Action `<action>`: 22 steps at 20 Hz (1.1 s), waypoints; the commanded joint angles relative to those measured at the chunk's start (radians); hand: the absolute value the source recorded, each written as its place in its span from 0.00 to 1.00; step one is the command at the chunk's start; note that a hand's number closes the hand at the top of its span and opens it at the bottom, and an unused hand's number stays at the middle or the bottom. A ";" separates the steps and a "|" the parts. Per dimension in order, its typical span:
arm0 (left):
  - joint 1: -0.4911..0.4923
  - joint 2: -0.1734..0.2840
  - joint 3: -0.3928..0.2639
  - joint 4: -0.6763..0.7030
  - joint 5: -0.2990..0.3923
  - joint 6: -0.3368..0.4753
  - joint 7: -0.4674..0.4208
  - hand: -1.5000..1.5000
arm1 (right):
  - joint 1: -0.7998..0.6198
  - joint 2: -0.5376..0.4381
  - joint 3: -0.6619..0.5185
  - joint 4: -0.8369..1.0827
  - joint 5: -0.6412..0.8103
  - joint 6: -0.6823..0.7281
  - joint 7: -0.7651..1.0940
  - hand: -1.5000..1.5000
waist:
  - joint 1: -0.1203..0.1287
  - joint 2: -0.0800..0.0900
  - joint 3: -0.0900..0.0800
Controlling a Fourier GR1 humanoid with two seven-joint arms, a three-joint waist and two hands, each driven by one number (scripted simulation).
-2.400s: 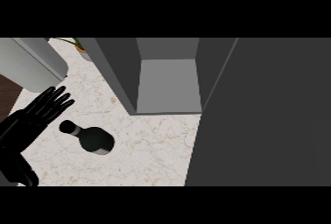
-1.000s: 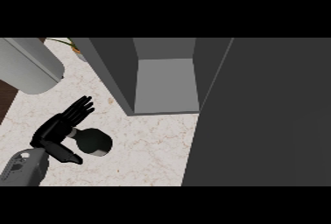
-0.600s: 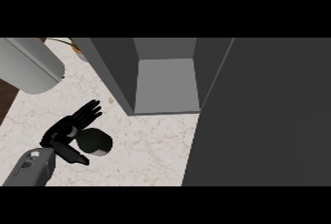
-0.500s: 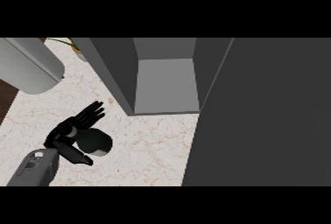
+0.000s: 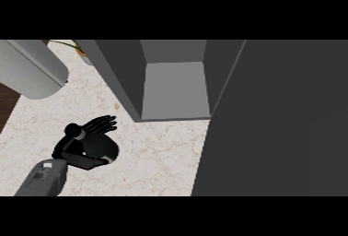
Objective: Pick up the wine, place it into the cabinet and close the cabinet
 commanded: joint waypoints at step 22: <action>0.208 -0.130 0.033 -0.252 0.123 0.341 -0.141 1.00 | 0.086 -0.092 0.028 -0.184 0.104 -0.077 0.044 0.00 | 0.035 -0.008 0.002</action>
